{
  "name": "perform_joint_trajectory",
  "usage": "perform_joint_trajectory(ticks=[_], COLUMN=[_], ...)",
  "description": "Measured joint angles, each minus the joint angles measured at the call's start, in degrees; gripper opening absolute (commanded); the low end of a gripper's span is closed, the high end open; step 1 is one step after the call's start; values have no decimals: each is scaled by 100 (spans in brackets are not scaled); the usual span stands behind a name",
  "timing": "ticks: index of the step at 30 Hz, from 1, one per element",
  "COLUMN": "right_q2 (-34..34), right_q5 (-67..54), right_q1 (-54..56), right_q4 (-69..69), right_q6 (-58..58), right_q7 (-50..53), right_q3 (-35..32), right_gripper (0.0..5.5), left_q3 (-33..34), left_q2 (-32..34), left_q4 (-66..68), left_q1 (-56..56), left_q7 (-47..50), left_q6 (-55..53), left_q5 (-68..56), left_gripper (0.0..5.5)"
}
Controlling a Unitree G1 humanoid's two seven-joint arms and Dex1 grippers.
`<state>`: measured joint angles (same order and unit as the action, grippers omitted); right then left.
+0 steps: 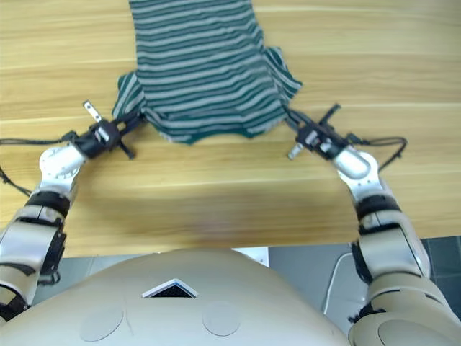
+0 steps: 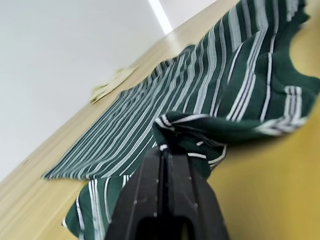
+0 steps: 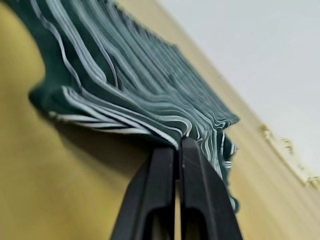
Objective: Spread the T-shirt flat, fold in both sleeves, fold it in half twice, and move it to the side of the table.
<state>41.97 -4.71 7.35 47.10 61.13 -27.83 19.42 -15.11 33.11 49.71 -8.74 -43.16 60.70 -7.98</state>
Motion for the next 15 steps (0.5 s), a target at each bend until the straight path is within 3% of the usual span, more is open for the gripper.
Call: perform_joint_trajectory(ticks=[7, 8, 15], right_q2=[134, 138, 187], right_q5=[35, 106, 474], right_q1=[-624, -773, -1435], right_q4=[-1135, -1317, -2243], right_q6=[-652, -718, -1155], right_q7=[-180, -218, -330], right_q3=[-535, -546, -674], right_gripper=[2, 0, 139], left_q3=[364, 388, 253], left_q2=[183, 228, 433], left_q4=[-601, -644, -1850], left_q1=[377, 432, 1374], left_q7=[431, 531, 668], left_q6=[-467, -463, -508], left_q5=[378, 484, 884], left_gripper=[0, 20, 146])
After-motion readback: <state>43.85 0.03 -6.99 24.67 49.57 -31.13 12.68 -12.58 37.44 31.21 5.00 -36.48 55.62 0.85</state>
